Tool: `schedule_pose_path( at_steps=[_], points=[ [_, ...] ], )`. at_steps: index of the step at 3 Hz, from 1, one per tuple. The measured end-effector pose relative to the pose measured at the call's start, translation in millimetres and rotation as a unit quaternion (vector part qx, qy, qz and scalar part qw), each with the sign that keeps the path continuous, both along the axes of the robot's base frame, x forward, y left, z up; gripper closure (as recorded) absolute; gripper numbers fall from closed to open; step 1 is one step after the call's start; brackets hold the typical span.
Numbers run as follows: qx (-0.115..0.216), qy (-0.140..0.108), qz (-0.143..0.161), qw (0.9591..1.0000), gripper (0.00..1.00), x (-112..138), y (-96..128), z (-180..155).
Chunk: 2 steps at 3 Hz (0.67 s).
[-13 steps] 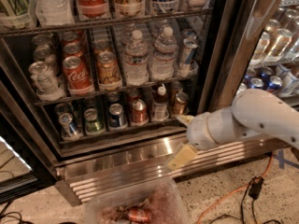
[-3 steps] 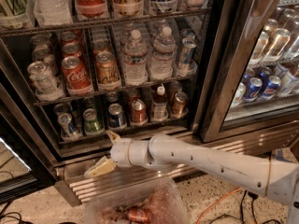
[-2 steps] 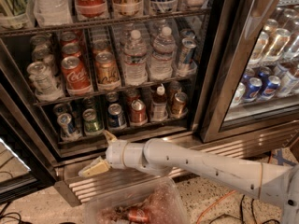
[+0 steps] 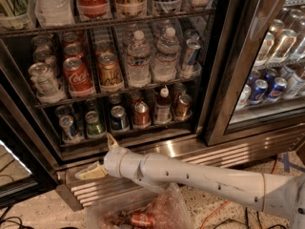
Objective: Pick green can from bottom shelf of fridge
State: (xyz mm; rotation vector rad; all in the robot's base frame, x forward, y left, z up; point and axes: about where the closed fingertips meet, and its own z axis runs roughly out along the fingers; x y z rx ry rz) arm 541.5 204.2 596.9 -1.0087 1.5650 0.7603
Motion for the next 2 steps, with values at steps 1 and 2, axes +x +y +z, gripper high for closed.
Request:
schedule_pose_path(
  at_steps=[1,2],
  points=[
    [0.002,-0.003,-0.012,0.9999,0.00,5.5,-1.2,-0.1],
    [0.004,-0.003,-0.012,0.9999,0.00,5.7,-0.9,-0.2]
  ],
)
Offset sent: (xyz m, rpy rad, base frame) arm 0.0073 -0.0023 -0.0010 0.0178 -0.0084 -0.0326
